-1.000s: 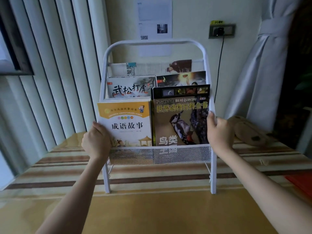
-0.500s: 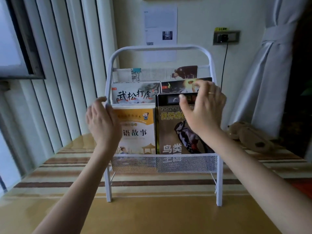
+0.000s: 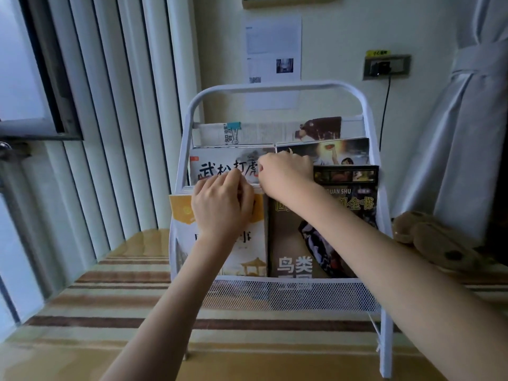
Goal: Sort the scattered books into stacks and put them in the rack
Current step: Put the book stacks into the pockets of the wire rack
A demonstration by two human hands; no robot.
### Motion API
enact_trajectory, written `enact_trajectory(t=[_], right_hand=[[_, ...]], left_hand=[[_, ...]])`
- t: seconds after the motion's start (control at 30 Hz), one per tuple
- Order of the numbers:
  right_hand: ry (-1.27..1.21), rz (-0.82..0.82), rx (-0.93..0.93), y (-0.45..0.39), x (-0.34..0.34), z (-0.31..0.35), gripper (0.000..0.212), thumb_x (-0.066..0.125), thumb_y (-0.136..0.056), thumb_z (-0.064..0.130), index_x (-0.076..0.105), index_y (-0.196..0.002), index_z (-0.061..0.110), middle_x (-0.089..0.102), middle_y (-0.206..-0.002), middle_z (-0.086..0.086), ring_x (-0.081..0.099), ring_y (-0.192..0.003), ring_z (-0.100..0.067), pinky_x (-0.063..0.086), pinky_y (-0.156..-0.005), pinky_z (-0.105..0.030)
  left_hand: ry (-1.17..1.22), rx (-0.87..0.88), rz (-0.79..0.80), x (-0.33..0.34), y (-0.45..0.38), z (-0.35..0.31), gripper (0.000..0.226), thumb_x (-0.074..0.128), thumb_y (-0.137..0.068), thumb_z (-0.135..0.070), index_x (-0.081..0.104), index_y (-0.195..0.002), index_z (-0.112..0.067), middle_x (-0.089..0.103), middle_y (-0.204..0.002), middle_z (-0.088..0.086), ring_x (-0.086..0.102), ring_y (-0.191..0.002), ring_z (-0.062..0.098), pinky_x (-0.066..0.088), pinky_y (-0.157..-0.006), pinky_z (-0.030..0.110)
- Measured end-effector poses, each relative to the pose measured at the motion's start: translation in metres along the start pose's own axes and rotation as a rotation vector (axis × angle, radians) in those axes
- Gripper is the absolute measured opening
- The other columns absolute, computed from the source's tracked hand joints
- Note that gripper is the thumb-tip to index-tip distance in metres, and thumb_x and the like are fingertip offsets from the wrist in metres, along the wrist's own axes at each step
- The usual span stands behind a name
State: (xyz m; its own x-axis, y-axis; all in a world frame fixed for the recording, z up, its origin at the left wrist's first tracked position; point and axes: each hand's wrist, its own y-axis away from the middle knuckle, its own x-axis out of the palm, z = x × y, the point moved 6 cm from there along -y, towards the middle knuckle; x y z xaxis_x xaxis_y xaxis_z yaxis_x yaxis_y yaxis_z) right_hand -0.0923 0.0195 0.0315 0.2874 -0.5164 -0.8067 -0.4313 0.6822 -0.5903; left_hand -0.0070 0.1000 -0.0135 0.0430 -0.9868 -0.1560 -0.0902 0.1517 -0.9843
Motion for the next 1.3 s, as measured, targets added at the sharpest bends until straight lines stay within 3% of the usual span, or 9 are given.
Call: enact_trajectory(t=[0.17,0.4,0.5,0.6,0.7,0.93,1.17,1.23,1.3], right_hand=[[-0.044,0.066,0.042,0.002,0.005,-0.011,0.036,0.046,-0.089,0.049,0.067,-0.100,0.022,0.064,-0.107,-0.005,0.058,-0.102,-0.027,0.035,-0.084,-0.038],[-0.010,0.158,-0.108,0.000,0.001,0.008,0.038,0.042,-0.088,0.007,0.050,-0.122,0.022,0.058,-0.122,-0.005,0.052,-0.114,-0.026,0.032,-0.094,-0.039],[0.145,0.154,-0.171,0.000,0.003,0.011,0.033,0.040,-0.093,0.012,0.049,-0.125,0.019,0.056,-0.126,-0.005,0.050,-0.118,-0.025,0.031,-0.095,-0.039],[0.105,-0.036,-0.271,0.007,-0.009,0.016,0.021,0.046,-0.096,0.026,0.060,-0.110,0.020,0.056,-0.121,-0.002,0.047,-0.117,-0.022,0.028,-0.096,-0.041],[0.024,-0.169,-0.415,0.022,-0.015,0.016,0.033,0.037,-0.100,0.034,0.066,-0.094,0.020,0.065,-0.106,0.004,0.052,-0.108,-0.018,0.024,-0.101,-0.040],[0.264,-0.029,-0.649,0.028,-0.008,-0.004,0.034,0.036,-0.100,0.035,0.065,-0.112,0.023,0.063,-0.120,0.008,0.045,-0.129,-0.012,-0.008,-0.114,-0.049],[0.014,0.048,-0.391,0.022,-0.011,0.003,0.042,0.020,-0.103,0.039,0.056,-0.088,0.023,0.052,-0.079,0.011,0.061,-0.100,-0.015,-0.008,-0.115,-0.055],[-0.067,0.067,-0.293,0.023,-0.013,0.009,0.061,0.008,-0.099,0.051,0.062,-0.100,0.023,0.053,-0.071,0.013,0.061,-0.105,-0.016,-0.010,-0.113,-0.058],[0.071,0.103,-0.293,0.028,-0.010,0.019,0.078,-0.003,-0.093,0.060,0.062,-0.119,0.026,0.067,-0.087,0.007,0.055,-0.118,-0.018,-0.019,-0.108,-0.061]], left_hand=[[-0.029,0.005,-0.012,0.001,0.001,-0.001,0.025,0.044,-0.085,-0.017,0.055,-0.063,-0.012,0.058,-0.053,0.002,0.056,-0.049,0.023,0.041,-0.057,0.030],[-0.039,0.004,-0.054,-0.001,0.001,-0.001,0.026,0.044,-0.083,-0.016,0.051,-0.058,-0.013,0.054,-0.048,0.001,0.052,-0.046,0.022,0.038,-0.055,0.029],[-0.069,0.018,-0.070,0.000,0.000,-0.004,0.025,0.045,-0.083,-0.016,0.051,-0.058,-0.013,0.054,-0.048,0.000,0.053,-0.046,0.021,0.036,-0.055,0.028],[-0.076,0.032,-0.073,0.000,0.001,-0.005,0.025,0.046,-0.083,-0.016,0.051,-0.059,-0.013,0.056,-0.050,0.001,0.054,-0.046,0.021,0.034,-0.056,0.027],[-0.072,0.032,-0.080,0.000,0.002,-0.004,0.025,0.046,-0.083,-0.017,0.051,-0.059,-0.013,0.058,-0.051,0.002,0.055,-0.048,0.023,0.035,-0.056,0.029],[-0.060,0.029,-0.079,-0.001,0.001,-0.004,0.024,0.047,-0.082,-0.015,0.050,-0.058,-0.013,0.055,-0.049,0.000,0.051,-0.045,0.021,0.034,-0.055,0.029],[0.096,-0.006,0.024,-0.001,-0.002,0.001,0.027,0.039,-0.086,-0.016,0.057,-0.067,-0.009,0.051,-0.047,0.002,0.050,-0.042,0.025,0.033,-0.055,0.028],[0.186,-0.061,0.065,-0.008,-0.007,0.011,0.034,0.033,-0.090,-0.022,0.064,-0.089,-0.010,0.056,-0.052,0.002,0.055,-0.047,0.025,0.037,-0.060,0.028],[0.120,-0.127,0.070,-0.021,-0.010,0.029,0.042,0.029,-0.092,-0.028,0.067,-0.101,-0.015,0.071,-0.073,0.005,0.067,-0.068,0.023,0.042,-0.083,0.035]])
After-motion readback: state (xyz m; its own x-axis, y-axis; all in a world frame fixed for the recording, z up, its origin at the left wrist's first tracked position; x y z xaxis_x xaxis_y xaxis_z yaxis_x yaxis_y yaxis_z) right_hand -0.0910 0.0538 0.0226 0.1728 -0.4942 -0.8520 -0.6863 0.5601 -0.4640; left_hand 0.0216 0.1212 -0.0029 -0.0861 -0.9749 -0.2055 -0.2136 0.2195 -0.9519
